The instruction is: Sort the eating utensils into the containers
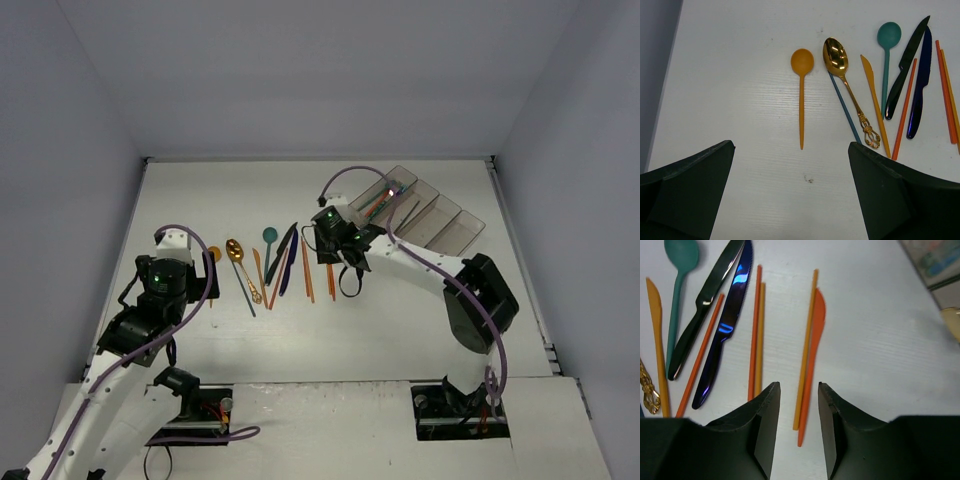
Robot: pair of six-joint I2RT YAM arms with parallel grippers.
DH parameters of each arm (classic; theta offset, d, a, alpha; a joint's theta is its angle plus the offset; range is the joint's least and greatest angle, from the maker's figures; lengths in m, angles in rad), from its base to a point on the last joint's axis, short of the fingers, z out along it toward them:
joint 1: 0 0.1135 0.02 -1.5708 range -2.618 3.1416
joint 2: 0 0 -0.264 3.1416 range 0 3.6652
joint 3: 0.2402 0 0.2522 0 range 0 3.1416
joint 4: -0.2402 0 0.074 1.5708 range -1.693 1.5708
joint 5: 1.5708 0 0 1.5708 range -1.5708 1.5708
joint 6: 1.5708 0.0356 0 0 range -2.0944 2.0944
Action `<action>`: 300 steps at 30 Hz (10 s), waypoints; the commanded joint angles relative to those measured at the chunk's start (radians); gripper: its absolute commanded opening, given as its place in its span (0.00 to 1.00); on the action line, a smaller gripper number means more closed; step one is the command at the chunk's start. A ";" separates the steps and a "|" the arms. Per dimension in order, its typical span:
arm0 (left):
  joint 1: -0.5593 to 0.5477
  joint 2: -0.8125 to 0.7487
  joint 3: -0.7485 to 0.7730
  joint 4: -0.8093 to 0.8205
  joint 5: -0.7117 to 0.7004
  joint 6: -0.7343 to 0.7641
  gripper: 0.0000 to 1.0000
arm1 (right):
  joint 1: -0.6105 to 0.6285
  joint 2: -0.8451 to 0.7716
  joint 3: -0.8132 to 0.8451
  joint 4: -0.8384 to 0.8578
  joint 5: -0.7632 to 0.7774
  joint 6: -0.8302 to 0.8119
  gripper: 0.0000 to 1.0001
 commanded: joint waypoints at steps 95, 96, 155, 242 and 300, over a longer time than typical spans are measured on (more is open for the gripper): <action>0.002 0.008 0.019 0.057 -0.009 0.014 0.97 | -0.027 0.170 0.058 -0.038 0.065 -0.034 0.33; 0.002 0.008 0.019 0.057 -0.010 0.014 0.97 | -0.026 0.169 0.064 -0.038 0.059 -0.030 0.33; 0.002 0.007 0.017 0.057 -0.011 0.014 0.97 | 0.016 0.156 0.139 -0.049 0.000 0.109 0.00; 0.002 -0.003 0.017 0.056 -0.015 0.014 0.97 | 0.099 0.254 0.147 -0.025 0.008 -0.021 0.43; 0.003 0.001 0.016 0.059 -0.023 0.014 0.97 | -0.035 0.007 0.160 -0.028 0.013 0.047 0.00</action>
